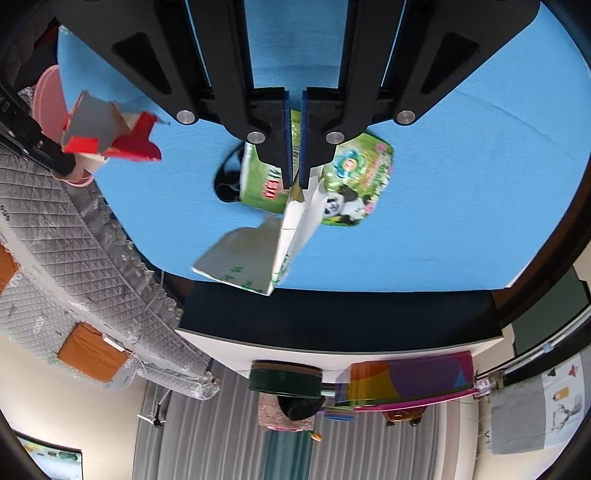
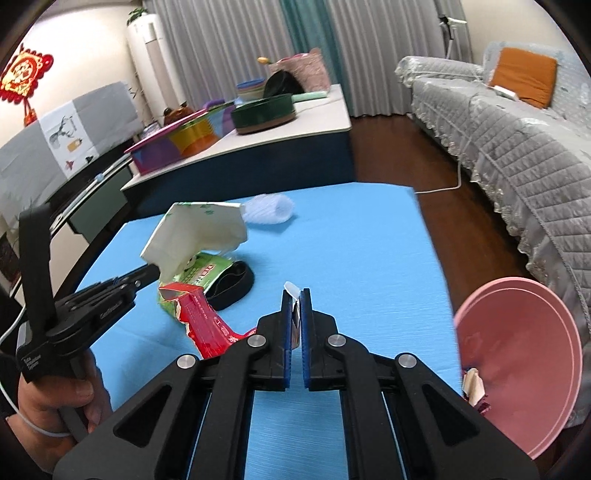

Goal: Collect trash
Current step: 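Carry white paper in left tool while right tool carries packet over bucket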

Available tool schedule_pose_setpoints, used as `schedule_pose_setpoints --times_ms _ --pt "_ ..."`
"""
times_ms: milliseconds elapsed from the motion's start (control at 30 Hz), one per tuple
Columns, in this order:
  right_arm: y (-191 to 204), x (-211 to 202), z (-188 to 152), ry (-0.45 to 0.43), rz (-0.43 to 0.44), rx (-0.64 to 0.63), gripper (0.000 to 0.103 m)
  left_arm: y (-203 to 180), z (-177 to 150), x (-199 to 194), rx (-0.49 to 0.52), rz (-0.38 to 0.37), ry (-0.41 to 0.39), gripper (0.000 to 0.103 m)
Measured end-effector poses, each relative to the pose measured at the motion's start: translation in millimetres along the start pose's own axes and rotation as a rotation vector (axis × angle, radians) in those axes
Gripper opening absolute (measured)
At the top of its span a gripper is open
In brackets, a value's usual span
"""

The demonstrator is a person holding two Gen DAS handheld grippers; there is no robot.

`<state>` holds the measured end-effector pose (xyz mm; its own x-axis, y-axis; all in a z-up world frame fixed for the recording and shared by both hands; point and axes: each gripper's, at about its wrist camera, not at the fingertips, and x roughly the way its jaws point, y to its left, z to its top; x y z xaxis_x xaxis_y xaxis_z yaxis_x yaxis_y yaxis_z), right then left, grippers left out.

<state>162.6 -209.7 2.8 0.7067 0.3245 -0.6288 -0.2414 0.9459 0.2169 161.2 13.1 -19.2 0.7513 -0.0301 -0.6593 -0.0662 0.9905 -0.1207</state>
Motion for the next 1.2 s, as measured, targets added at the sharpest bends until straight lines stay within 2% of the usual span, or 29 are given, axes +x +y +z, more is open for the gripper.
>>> schedule_pose_setpoints --times_ms 600,1200 --pt "-15 -32 2 -0.089 -0.117 0.028 0.004 -15 4 -39 0.061 -0.045 -0.103 0.001" --pt "-40 -67 -5 -0.163 -0.232 0.058 0.004 -52 -2 -57 0.111 -0.109 -0.117 0.001"
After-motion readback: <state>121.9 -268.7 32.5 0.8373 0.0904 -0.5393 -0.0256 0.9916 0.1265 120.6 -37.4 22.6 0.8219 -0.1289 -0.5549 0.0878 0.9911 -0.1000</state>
